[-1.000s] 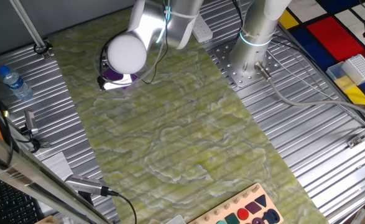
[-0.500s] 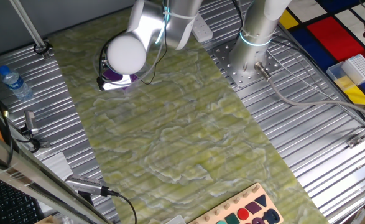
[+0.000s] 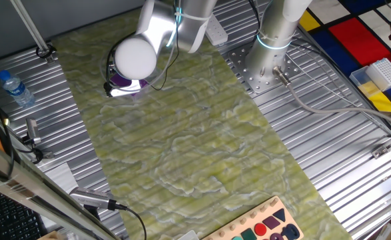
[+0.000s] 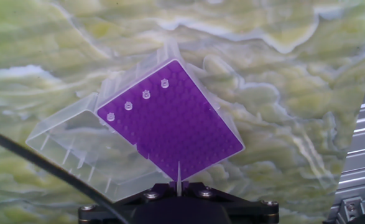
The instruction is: Insert a small pipette tip into the holder for small pipette tips
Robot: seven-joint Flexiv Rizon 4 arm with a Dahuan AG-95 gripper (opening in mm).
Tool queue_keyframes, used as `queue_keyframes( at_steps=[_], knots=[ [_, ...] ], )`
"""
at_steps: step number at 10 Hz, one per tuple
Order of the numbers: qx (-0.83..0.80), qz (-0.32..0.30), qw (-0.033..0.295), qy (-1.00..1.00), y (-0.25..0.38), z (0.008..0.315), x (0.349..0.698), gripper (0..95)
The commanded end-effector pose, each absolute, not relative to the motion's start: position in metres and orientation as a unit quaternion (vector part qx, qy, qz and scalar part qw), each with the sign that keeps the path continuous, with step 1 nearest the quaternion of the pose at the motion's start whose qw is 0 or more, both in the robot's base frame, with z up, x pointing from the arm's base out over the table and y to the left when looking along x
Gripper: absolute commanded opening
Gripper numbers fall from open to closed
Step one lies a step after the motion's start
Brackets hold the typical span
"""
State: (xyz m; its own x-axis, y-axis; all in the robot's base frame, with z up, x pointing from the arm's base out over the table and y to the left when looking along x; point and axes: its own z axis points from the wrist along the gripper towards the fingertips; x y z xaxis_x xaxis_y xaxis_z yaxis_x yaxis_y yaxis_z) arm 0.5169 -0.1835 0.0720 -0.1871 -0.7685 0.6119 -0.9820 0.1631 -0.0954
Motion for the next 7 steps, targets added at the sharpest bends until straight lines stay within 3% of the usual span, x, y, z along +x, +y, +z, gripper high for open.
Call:
queue_keyframes(
  at_steps=[1, 7],
  knots=[
    [0.599, 0.245, 0.219, -0.73, -0.1838, 0.0717, 0.5166, 0.0],
    [0.602, 0.243, 0.219, -0.728, -0.1826, 0.0703, 0.5164, 0.0]
  ],
)
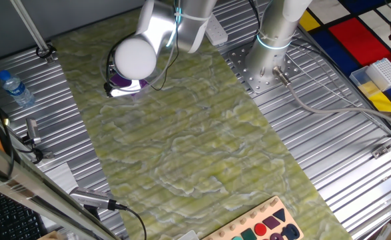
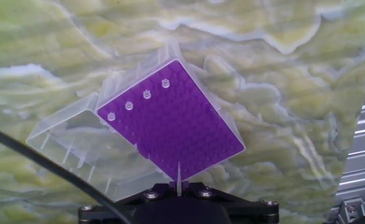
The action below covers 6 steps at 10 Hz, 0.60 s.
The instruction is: Insert a small pipette tip into the holder for small pipette tips
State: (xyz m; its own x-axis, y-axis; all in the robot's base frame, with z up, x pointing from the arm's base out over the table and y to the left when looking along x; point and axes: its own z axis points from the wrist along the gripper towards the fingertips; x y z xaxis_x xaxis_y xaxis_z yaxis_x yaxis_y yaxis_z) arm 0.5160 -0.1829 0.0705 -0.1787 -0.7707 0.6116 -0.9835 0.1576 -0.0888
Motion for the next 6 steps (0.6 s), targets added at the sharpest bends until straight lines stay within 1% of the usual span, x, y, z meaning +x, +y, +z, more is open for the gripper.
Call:
queue_keyframes(
  at_steps=[1, 6],
  knots=[
    [0.603, 0.243, 0.22, -0.728, -0.1826, 0.0697, 0.5165, 0.0],
    [0.606, 0.244, 0.225, -0.723, -0.1825, 0.0695, 0.5165, 0.0]
  ],
)
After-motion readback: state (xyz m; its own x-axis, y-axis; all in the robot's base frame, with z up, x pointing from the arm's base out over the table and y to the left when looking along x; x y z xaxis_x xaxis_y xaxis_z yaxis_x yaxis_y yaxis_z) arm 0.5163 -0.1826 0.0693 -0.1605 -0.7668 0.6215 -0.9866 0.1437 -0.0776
